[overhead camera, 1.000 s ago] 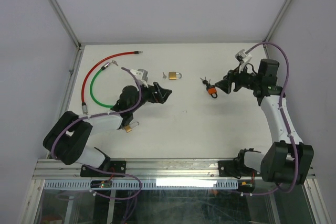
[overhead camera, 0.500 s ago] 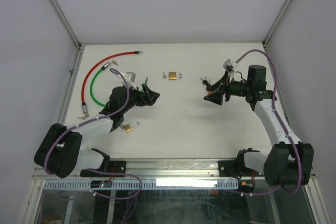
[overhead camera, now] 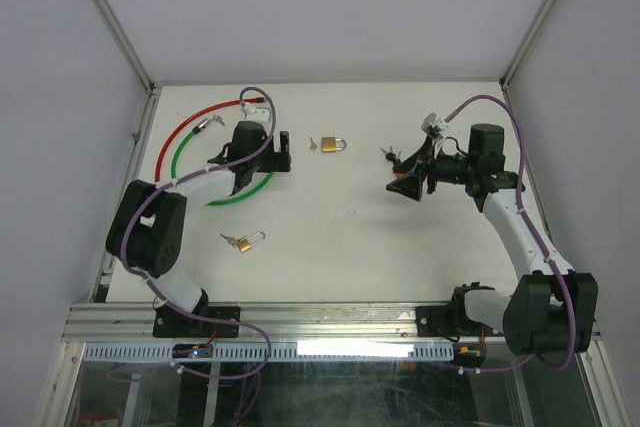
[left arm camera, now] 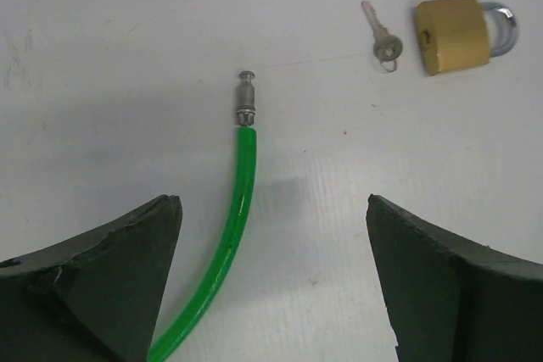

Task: Lock with the key
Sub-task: Pick up the lock from the center of the board.

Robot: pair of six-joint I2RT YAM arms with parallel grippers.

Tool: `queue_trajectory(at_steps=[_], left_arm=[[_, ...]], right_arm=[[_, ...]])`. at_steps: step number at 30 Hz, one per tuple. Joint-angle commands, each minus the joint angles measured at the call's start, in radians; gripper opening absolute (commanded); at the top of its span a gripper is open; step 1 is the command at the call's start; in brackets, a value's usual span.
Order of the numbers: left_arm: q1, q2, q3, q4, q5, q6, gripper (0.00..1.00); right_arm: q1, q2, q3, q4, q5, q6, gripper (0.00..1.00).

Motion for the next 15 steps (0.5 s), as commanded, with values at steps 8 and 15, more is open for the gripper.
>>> queue_trajectory(at_steps=[8, 15], left_arm=[[0.013, 0.199, 0.201, -0.246, -0.055, 0.169, 0.66], [0.018, 0.214, 0.199, -0.268, -0.016, 0.156, 0.46]], right_arm=[[0.012, 0.013, 0.034, 0.0, 0.024, -0.052, 0.68], [0.012, 0.019, 0.034, -0.005, 0.03, -0.057, 0.68]])
